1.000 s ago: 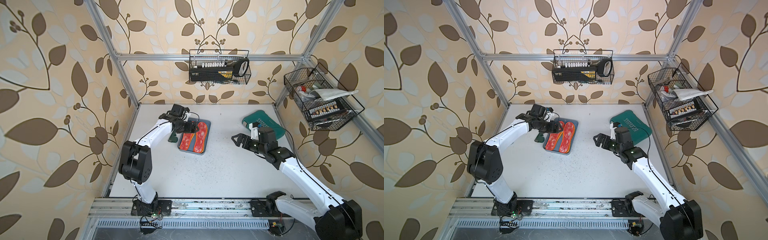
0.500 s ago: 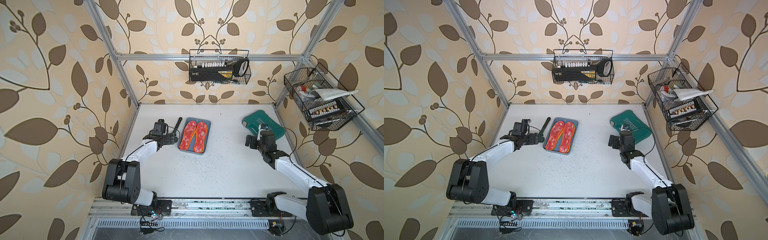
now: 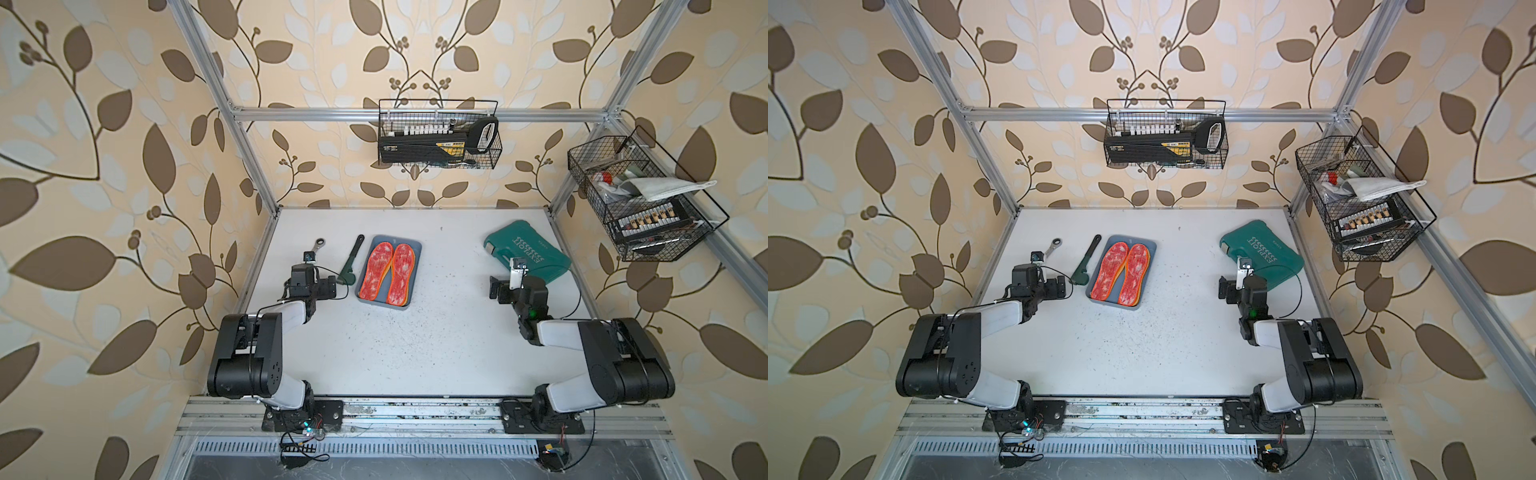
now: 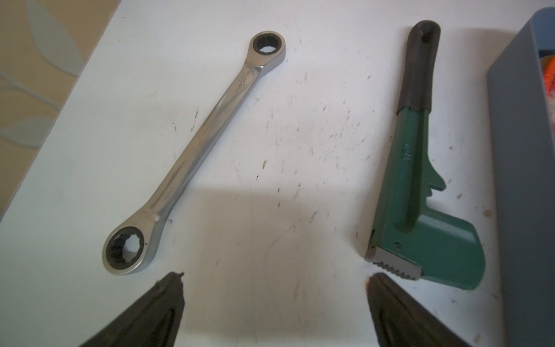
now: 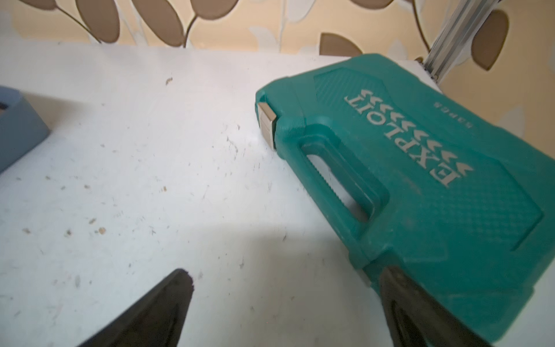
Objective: Put the insoles into the storage box
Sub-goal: Reset both arms
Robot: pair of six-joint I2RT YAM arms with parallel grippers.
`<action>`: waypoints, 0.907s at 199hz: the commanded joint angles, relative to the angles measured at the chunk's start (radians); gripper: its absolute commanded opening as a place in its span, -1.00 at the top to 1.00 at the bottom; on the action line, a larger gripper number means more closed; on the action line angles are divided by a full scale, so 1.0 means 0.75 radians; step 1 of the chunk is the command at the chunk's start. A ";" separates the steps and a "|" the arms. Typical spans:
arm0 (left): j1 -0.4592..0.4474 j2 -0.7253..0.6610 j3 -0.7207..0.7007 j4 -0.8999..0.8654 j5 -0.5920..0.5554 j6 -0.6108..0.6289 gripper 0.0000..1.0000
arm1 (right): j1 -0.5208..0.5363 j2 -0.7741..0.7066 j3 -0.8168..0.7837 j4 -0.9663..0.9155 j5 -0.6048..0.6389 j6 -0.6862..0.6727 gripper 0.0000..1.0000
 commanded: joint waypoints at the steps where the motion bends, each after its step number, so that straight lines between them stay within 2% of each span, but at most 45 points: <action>1: 0.066 0.016 -0.007 0.180 0.174 0.014 -0.97 | -0.019 0.015 0.004 0.152 -0.090 -0.030 -0.99; 11: 0.068 0.018 -0.007 0.182 0.175 0.010 -0.97 | -0.020 -0.004 0.027 0.072 -0.056 -0.008 -0.99; 180: 0.088 -0.016 -0.076 0.275 0.177 -0.013 -0.98 | -0.043 0.004 0.036 0.071 -0.078 0.005 -0.98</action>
